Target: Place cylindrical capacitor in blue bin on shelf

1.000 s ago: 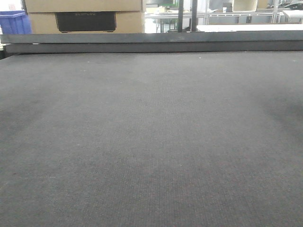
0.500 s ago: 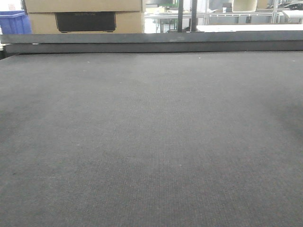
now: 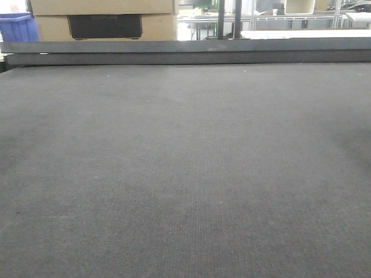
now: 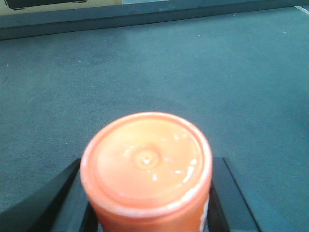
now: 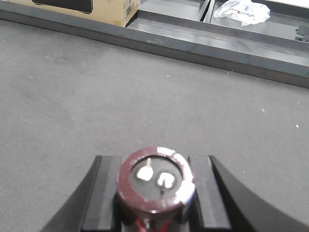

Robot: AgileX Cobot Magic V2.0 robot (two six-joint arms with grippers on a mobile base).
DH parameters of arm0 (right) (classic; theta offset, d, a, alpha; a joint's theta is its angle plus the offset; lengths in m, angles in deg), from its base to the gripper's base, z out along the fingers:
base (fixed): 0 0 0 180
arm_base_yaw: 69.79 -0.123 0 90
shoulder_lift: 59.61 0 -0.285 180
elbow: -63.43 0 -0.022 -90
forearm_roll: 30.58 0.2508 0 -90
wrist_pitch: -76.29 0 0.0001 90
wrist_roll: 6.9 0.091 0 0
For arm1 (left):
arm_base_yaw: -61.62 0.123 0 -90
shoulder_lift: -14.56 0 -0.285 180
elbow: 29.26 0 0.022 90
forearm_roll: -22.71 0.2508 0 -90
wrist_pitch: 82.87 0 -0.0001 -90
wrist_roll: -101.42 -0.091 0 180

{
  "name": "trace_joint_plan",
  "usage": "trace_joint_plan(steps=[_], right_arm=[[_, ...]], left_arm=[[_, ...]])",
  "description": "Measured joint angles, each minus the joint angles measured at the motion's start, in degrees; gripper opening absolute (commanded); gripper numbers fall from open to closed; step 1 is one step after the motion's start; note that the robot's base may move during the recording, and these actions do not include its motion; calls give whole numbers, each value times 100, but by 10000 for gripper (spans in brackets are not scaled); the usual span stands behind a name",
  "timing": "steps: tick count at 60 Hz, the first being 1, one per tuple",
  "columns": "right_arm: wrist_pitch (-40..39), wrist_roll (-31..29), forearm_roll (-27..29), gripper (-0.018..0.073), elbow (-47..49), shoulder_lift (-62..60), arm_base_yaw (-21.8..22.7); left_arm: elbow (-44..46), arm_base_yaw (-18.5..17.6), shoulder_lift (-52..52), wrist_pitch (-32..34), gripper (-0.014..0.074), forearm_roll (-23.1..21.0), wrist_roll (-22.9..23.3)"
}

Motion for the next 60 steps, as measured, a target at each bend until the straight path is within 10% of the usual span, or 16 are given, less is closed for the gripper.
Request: trace_joint_plan(steps=[60], right_arm=[[-22, 0, 25, -168, -41, 0, 0]], left_arm=[[0, 0, -13, 0, -111, 21, 0]])
